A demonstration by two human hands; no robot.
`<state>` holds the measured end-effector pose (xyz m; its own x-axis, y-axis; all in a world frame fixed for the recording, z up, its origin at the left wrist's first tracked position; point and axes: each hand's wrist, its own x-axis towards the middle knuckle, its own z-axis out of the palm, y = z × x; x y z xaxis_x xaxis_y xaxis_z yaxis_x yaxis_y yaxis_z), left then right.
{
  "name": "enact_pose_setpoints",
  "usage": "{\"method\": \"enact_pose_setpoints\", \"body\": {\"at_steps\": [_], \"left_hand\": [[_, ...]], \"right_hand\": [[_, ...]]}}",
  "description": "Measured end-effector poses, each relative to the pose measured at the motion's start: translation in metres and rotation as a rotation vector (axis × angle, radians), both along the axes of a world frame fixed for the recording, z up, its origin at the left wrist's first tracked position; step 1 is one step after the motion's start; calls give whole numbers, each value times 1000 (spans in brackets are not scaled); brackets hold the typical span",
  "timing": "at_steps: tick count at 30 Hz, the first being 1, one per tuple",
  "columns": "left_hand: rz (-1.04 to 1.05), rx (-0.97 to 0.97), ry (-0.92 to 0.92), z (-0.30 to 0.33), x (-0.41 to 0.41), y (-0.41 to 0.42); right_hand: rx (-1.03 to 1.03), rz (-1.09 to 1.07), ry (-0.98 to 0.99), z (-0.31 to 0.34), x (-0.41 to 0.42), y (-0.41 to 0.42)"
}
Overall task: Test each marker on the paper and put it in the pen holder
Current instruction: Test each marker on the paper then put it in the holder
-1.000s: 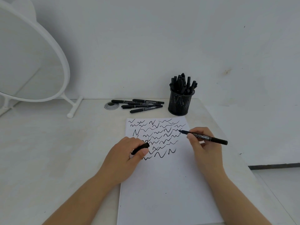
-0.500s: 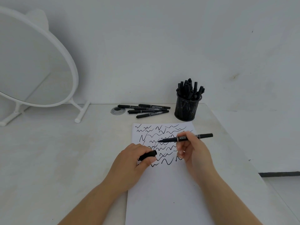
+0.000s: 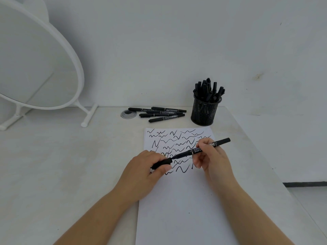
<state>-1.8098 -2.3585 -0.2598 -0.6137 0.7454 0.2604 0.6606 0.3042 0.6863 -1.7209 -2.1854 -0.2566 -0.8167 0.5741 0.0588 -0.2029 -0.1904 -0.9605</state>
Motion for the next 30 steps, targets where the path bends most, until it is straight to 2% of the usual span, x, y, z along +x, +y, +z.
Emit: {"method": "enact_pose_setpoints", "body": {"at_steps": [8, 13, 30], "left_hand": [[-6, -13, -4, -1, 0, 1], [-9, 80, -70, 1, 8, 0], [16, 134, -164, 2, 12, 3]], "right_hand": [[107, 124, -35, -3, 3, -5], [132, 249, 12, -1, 2, -8], [186, 284, 54, -6, 0, -12]]}}
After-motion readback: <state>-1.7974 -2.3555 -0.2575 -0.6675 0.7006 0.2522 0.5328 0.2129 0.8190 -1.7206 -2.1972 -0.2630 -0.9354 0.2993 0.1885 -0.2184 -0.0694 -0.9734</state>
